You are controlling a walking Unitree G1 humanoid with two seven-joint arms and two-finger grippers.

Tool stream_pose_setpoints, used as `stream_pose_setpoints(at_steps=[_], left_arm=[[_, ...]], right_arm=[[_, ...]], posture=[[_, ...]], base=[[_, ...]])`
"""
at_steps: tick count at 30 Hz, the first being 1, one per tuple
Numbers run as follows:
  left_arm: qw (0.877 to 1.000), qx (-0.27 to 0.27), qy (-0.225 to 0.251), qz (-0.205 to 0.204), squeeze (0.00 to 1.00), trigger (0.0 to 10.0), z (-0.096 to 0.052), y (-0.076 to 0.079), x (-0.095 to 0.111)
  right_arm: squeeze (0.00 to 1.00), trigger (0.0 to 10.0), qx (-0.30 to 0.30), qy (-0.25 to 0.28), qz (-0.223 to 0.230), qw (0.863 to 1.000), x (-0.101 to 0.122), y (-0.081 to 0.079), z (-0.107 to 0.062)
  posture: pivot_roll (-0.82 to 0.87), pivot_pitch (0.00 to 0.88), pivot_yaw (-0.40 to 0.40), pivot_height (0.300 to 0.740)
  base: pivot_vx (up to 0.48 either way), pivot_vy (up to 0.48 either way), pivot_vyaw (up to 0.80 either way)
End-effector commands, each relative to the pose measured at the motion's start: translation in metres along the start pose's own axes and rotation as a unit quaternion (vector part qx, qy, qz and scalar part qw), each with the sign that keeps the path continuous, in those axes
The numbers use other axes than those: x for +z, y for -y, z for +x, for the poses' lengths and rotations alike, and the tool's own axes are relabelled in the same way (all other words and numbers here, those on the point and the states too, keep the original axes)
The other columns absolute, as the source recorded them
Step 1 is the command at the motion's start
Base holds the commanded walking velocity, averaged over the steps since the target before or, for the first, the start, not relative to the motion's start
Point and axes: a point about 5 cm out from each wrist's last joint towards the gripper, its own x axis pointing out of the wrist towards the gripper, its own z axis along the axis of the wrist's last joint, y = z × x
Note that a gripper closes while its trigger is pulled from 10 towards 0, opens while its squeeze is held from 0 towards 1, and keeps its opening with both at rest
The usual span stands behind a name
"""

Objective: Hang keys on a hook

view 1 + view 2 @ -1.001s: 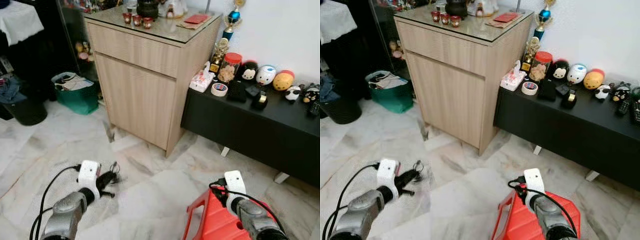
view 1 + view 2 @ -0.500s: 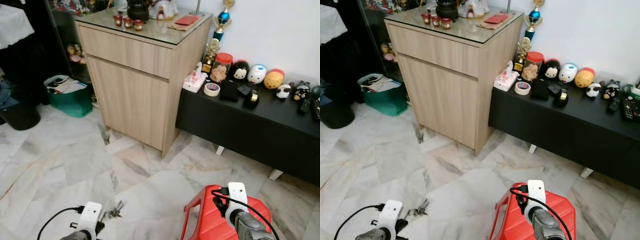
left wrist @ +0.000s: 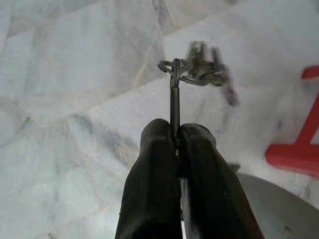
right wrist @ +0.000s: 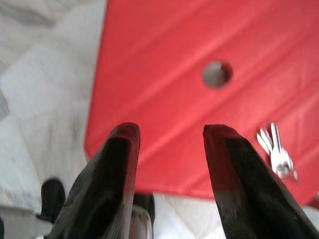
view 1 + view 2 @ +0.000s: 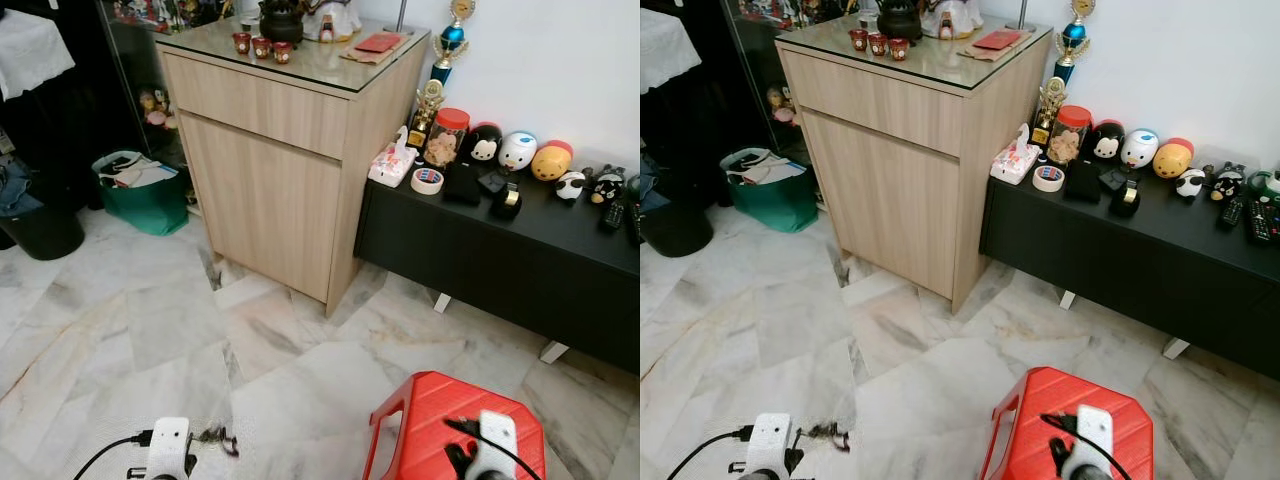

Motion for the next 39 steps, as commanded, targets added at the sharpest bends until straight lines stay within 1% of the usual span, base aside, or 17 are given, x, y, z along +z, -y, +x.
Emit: stream_pose_setpoints(at_steps=[1,4,7,8,10,13,14,15,16,17,18,21,22,26,29,38,39], left_arm=[[1.0,0.006,-0.004,-0.016,0.0,10.0,0.0,0.003,-0.003],[1.0,0.007,-0.013,-0.019,0.0,10.0,-0.001,0.004,-0.007],[0.999,0.009,-0.024,-0.021,0.0,10.0,-0.002,0.001,-0.013],[0.999,0.007,-0.035,-0.021,0.0,10.0,-0.004,-0.001,-0.018],[0.999,0.006,-0.043,-0.02,0.0,10.0,-0.005,-0.003,-0.023],[0.998,0.002,-0.058,-0.021,0.0,10.0,-0.009,-0.008,-0.032],[0.997,0.002,-0.07,-0.024,0.0,10.0,-0.012,-0.01,-0.04],[0.997,0.001,-0.075,-0.025,0.0,10.0,-0.014,-0.011,-0.044],[0.997,0.001,-0.08,-0.024,0.0,10.0,-0.015,-0.011,-0.048],[0.996,0.001,-0.085,-0.024,0.0,10.0,-0.017,-0.011,-0.052],[0.995,0.001,-0.095,-0.024,0.0,10.0,-0.02,-0.012,-0.06],[0.995,0.002,-0.1,-0.024,0.0,10.0,-0.023,-0.014,-0.064],[0.994,0.003,-0.103,-0.026,0.0,10.0,-0.024,-0.017,-0.067],[0.994,0.006,-0.108,-0.026,0.0,10.0,-0.027,-0.025,-0.07],[0.994,0.008,-0.109,-0.027,0.0,10.0,-0.028,-0.027,-0.071],[0.994,0.008,-0.109,-0.026,0.0,10.0,-0.028,-0.027,-0.071],[0.994,0.004,-0.108,-0.024,0.0,10.0,-0.024,-0.018,-0.067]], right_arm=[[0.0,10.0,-0.004,-0.013,0.004,1.0,-0.007,0.007,-0.002],[0.0,10.0,-0.017,-0.018,0.015,1.0,-0.011,0.013,-0.004],[0.0,10.0,-0.009,-0.02,-0.005,1.0,-0.012,0.015,-0.005],[0.0,10.0,-0.002,-0.023,-0.024,0.999,-0.013,0.015,-0.005],[0.0,10.0,0.0,-0.026,-0.031,0.999,-0.014,0.017,-0.005],[0.0,10.0,-0.011,-0.024,-0.013,1.0,-0.015,0.022,-0.007],[0.0,10.0,-0.015,-0.026,-0.009,1.0,-0.016,0.024,-0.007],[0.0,10.0,-0.016,-0.026,-0.009,0.999,-0.016,0.025,-0.007],[0.0,10.0,-0.015,-0.027,-0.01,0.999,-0.017,0.025,-0.008],[0.0,10.0,-0.012,-0.027,-0.012,0.999,-0.017,0.021,-0.007],[0.0,10.0,-0.005,-0.025,-0.015,1.0,-0.016,0.012,-0.005],[0.0,10.0,-0.001,-0.022,-0.016,1.0,-0.015,0.009,-0.004],[0.0,10.0,-0.001,-0.021,-0.016,1.0,-0.014,0.009,-0.004],[0.0,10.0,-0.001,-0.017,-0.011,1.0,-0.014,0.008,-0.004],[0.0,10.0,0.0,-0.015,-0.009,1.0,-0.014,0.007,-0.004],[0.0,10.0,0.0,-0.015,-0.009,1.0,-0.014,0.007,-0.004],[0.0,10.0,0.0,-0.017,-0.01,1.0,-0.016,0.006,-0.004]], posture=[[0.05,0.0,-0.051,0.713],[0.05,0.0,-0.053,0.713],[0.04,0.0,-0.042,0.713],[0.04,0.0,-0.033,0.713],[0.03,0.0,-0.024,0.713],[0.02,0.0,-0.02,0.713],[0.02,0.0,-0.016,0.713],[0.02,0.0,-0.017,0.713],[0.02,0.0,-0.015,0.713],[0.02,0.0,-0.016,0.713],[0.02,0.0,-0.019,0.713],[0.02,0.0,-0.022,0.713],[0.02,0.0,-0.023,0.713],[0.03,0.0,-0.026,0.713],[0.03,0.0,-0.026,0.713],[0.03,0.0,-0.025,0.713],[0.03,0.0,-0.023,0.713]], base=[[0.0,0.0,0.0],[0.0,0.0,0.0],[0.0,0.0,0.0],[0.0,0.0,0.0],[0.0,0.0,0.0],[0.0,0.0,0.0],[0.0,0.0,0.0],[0.0,0.0,0.0],[0.0,0.0,0.0],[0.0,0.0,0.0],[0.0,0.0,0.0],[0.0,0.0,0.0],[0.0,0.0,0.0],[0.0,0.0,0.0],[0.0,0.0,0.0],[0.0,0.0,0.0],[0.0,0.0,0.0]])
